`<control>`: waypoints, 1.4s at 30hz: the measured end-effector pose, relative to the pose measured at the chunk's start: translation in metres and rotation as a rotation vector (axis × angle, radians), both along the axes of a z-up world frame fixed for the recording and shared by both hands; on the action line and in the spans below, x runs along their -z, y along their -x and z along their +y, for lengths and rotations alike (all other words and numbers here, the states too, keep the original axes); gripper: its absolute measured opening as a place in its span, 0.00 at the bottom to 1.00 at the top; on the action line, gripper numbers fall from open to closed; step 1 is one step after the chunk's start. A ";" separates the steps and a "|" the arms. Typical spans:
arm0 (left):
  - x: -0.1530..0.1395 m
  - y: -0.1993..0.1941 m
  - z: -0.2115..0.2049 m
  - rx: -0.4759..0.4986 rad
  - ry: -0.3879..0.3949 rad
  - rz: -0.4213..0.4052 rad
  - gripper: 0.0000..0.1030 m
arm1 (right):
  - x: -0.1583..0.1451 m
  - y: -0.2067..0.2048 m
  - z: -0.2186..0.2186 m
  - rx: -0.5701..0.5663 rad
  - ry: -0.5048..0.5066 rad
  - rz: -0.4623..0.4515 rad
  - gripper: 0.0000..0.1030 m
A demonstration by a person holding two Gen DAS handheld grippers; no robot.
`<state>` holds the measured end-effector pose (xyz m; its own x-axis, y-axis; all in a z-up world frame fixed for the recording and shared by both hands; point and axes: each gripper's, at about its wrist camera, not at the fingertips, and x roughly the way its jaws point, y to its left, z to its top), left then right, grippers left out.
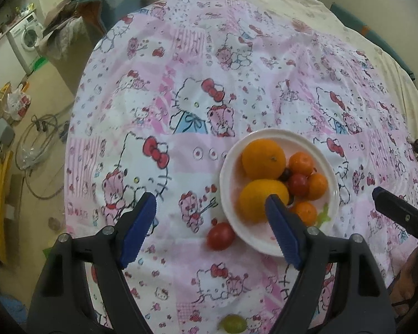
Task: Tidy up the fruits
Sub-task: 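Withdraw both tools and move them toward the remaining tomato and green fruit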
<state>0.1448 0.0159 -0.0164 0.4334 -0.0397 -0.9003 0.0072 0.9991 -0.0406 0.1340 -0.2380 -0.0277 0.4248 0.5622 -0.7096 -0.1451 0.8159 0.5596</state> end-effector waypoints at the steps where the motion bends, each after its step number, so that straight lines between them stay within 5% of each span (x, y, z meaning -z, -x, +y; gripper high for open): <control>1: 0.000 0.003 0.002 -0.002 -0.005 -0.002 0.76 | 0.001 0.003 0.001 -0.004 0.000 0.002 0.70; 13: 0.009 0.031 0.025 -0.038 -0.026 0.027 0.76 | 0.007 0.055 0.015 -0.004 0.097 0.001 0.70; 26: 0.049 0.033 0.030 -0.064 -0.012 0.160 0.76 | 0.035 0.066 -0.001 0.053 0.092 0.097 0.70; 34: 0.076 0.035 -0.002 0.041 -0.086 0.241 0.76 | 0.037 0.061 -0.013 0.079 0.072 0.109 0.70; 39: 0.082 0.024 -0.022 0.100 -0.138 0.200 0.75 | 0.037 0.058 -0.014 0.081 0.063 0.118 0.70; 42: 0.091 0.012 -0.034 0.172 -0.188 0.209 0.65 | 0.038 0.056 -0.014 0.082 0.065 0.118 0.70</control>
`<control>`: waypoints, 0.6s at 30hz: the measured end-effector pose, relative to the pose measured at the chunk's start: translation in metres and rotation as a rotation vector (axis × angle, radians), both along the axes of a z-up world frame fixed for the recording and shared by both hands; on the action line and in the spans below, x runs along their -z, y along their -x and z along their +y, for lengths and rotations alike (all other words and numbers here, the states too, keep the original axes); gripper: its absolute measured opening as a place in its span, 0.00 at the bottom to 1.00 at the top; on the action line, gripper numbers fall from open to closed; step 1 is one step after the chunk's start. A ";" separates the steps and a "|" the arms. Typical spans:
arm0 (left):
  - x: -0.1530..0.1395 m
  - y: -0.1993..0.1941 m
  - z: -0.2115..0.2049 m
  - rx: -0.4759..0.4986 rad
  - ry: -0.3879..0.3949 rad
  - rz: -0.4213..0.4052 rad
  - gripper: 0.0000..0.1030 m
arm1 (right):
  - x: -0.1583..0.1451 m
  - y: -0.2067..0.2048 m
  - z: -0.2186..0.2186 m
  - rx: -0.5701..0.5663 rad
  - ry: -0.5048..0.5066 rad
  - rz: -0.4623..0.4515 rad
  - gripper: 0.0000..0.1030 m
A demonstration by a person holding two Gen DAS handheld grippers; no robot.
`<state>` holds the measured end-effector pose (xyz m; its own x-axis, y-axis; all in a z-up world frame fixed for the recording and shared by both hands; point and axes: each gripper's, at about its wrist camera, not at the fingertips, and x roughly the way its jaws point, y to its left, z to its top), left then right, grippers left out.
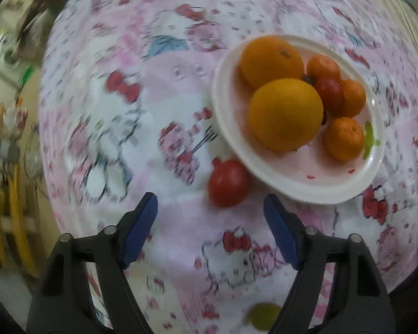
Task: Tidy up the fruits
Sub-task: 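Withdraw both tools and move them toward the remaining tomato and green fruit, then grasp a cherry tomato with the left tool while the right grasps the green fruit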
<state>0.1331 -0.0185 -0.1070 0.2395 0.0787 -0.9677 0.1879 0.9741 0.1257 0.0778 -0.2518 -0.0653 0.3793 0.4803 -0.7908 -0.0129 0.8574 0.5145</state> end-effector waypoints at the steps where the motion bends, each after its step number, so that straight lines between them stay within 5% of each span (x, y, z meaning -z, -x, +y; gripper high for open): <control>1: 0.004 -0.003 -0.004 0.024 -0.028 0.006 0.55 | 0.000 0.000 0.001 0.001 0.000 0.001 0.70; 8: 0.008 -0.012 -0.014 0.051 -0.039 0.025 0.51 | -0.001 -0.003 0.000 0.005 0.001 -0.004 0.70; 13: 0.009 -0.012 -0.022 0.092 -0.016 0.028 0.27 | -0.002 -0.002 -0.002 0.008 -0.007 -0.003 0.70; 18: 0.008 -0.009 -0.027 0.067 0.004 0.037 0.26 | -0.004 0.001 -0.003 0.008 0.008 -0.013 0.70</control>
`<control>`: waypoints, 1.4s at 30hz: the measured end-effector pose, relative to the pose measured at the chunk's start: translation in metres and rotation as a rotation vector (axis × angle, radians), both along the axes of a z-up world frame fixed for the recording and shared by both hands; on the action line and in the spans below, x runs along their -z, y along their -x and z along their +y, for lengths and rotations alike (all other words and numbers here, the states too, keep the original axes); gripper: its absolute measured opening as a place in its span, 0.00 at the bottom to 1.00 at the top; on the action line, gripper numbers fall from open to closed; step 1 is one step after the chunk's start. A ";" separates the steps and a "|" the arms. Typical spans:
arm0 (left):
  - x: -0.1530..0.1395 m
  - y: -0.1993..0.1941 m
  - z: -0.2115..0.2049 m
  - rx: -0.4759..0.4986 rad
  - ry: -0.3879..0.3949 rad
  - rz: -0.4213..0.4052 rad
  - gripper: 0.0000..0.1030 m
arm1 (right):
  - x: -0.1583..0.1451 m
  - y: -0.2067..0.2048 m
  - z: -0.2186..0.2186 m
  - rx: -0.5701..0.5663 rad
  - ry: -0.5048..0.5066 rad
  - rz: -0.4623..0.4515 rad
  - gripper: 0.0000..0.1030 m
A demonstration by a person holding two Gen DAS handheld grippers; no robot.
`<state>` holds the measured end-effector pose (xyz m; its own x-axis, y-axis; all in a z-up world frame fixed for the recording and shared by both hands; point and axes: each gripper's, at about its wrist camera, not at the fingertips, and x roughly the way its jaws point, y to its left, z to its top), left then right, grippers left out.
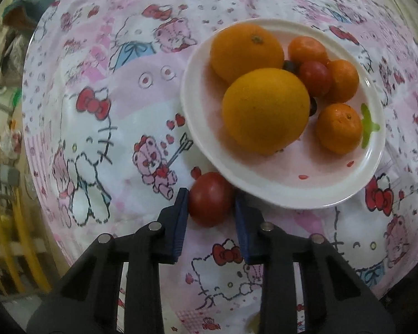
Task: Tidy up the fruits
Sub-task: 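Grasp a cherry tomato with the left tool while the right grasps the green fruit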
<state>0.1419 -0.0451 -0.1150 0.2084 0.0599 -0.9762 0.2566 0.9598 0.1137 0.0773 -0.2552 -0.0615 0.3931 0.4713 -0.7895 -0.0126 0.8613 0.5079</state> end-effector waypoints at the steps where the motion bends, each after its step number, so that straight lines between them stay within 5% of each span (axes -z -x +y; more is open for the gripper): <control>1: 0.000 0.001 0.003 -0.019 0.011 0.004 0.26 | 0.000 0.000 0.000 0.002 0.004 -0.001 0.70; 23: -0.061 0.060 0.070 -0.226 0.187 -0.076 0.26 | 0.005 0.002 0.034 -0.115 0.051 -0.007 0.70; 30: -0.071 0.060 0.082 -0.322 0.216 -0.106 0.26 | 0.020 0.009 0.061 -0.218 0.097 0.017 0.70; 35: -0.068 0.056 0.094 -0.372 0.202 -0.102 0.26 | 0.028 0.012 0.076 -0.287 0.036 0.032 0.70; 42: -0.073 0.057 0.102 -0.406 0.228 -0.119 0.27 | 0.031 0.033 0.119 -0.461 0.048 -0.018 0.70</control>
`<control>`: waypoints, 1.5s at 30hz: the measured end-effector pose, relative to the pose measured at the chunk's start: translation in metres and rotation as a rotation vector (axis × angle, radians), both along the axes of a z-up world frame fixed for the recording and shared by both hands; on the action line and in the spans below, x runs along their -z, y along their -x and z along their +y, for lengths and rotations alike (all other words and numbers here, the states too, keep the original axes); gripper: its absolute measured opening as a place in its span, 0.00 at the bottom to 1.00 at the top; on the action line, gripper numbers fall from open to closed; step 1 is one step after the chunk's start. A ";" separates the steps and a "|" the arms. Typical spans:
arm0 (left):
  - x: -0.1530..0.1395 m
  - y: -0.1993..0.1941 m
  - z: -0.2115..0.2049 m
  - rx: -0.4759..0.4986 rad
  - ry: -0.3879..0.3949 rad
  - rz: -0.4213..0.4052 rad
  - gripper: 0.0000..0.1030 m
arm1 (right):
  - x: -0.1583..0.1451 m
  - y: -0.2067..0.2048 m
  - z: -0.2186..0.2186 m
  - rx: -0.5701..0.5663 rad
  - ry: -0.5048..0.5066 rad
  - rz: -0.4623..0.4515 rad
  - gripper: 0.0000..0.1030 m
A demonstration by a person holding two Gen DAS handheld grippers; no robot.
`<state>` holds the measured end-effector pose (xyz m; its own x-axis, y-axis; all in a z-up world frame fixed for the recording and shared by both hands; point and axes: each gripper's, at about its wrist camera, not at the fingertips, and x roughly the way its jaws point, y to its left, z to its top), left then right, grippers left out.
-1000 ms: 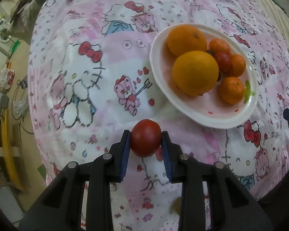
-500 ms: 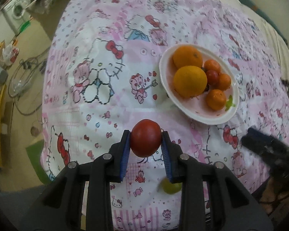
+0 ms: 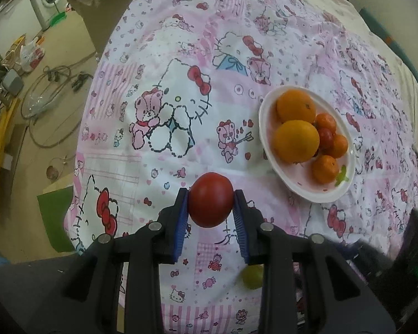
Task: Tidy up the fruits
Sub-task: 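Grasp a cherry tomato with the left tool while the right grasps the green fruit, then lower the tomato onto the plate with the left tool while the right lowers the green fruit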
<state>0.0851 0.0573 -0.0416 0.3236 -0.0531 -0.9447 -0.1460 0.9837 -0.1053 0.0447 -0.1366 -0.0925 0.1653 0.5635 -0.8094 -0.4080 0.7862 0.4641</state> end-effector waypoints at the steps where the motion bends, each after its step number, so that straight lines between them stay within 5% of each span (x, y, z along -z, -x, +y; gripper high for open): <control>1: -0.001 0.000 0.001 -0.005 0.006 -0.002 0.27 | 0.002 0.003 0.005 -0.012 -0.001 0.001 0.70; 6: -0.002 -0.001 0.005 -0.017 0.037 0.001 0.27 | 0.011 0.018 0.035 -0.102 0.000 -0.026 0.66; 16: -0.001 -0.002 0.007 -0.030 0.067 0.009 0.27 | 0.025 0.031 0.060 -0.136 0.065 -0.136 0.29; 20: 0.001 -0.003 0.009 -0.039 0.062 0.010 0.27 | 0.019 0.034 0.057 -0.141 0.056 -0.139 0.29; 27: 0.002 -0.003 0.008 -0.047 0.059 0.008 0.27 | 0.002 0.018 0.011 0.014 -0.034 -0.081 0.28; 36: 0.010 -0.015 -0.045 0.091 0.028 0.013 0.27 | -0.028 -0.043 -0.095 0.336 -0.093 -0.052 0.28; 40: 0.023 -0.026 -0.086 0.191 0.018 0.014 0.27 | -0.026 -0.073 -0.116 0.373 -0.089 -0.024 0.29; 45: 0.041 -0.040 -0.108 0.194 0.086 0.044 0.27 | -0.006 -0.101 -0.125 0.402 -0.120 0.036 0.29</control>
<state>0.1250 -0.0502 -0.0828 0.2581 -0.1916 -0.9469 0.0391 0.9814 -0.1879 0.1460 -0.2613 -0.0863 0.3644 0.5507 -0.7510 -0.0617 0.8189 0.5706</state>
